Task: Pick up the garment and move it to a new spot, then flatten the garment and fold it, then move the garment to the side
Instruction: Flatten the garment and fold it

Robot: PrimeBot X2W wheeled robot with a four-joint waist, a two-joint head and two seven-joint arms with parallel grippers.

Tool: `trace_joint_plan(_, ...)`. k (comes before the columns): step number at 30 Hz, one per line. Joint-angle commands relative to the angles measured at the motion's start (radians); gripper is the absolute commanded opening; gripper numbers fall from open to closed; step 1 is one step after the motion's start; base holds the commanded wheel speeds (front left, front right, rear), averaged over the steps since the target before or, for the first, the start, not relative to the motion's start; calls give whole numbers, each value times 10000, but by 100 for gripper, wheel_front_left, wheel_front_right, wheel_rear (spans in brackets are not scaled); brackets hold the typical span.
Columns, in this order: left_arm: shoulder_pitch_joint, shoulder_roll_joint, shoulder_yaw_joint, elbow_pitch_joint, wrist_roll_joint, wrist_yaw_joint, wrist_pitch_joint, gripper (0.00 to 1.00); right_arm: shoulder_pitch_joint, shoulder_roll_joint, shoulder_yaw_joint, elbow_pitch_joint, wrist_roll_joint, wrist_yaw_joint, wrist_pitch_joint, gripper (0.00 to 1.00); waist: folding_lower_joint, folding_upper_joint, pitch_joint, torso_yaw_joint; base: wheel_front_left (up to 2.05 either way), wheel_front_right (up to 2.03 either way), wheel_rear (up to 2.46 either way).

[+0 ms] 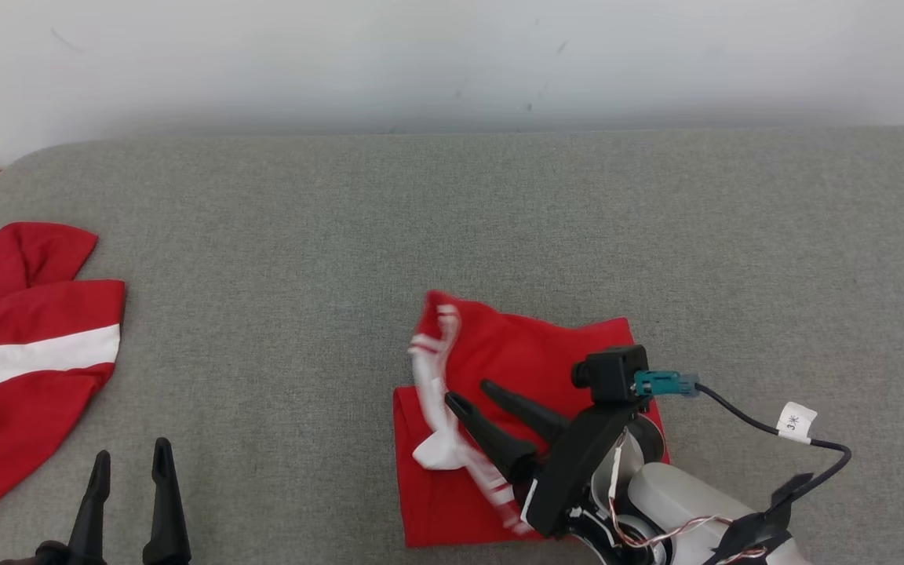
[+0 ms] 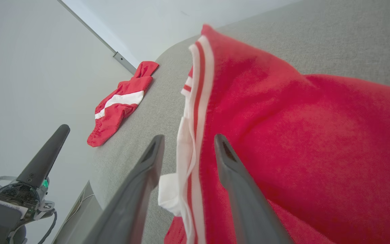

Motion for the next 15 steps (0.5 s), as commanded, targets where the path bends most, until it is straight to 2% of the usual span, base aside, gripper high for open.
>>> trace_joint_plan(1, 48, 3, 60, -8, -73, -3, -36, 100, -182, -20, 7, -87, 76, 5, -232, 100, 0, 0, -12, -25, 0, 0, 0)
trace_joint_plan(8, 98, 3, 85, -23, -62, 60, -36, 100, -369, -338, -214, -459, 157, 5, -919, 100, 0, 0, -56, -130, 0, 0, 0)
trace_joint_plan(15, 163, 3, 85, -112, -4, 98, -36, 100, -398, -1017, -755, -325, -196, 5, -1557, 100, 0, 0, -110, -204, 0, 0, 0)
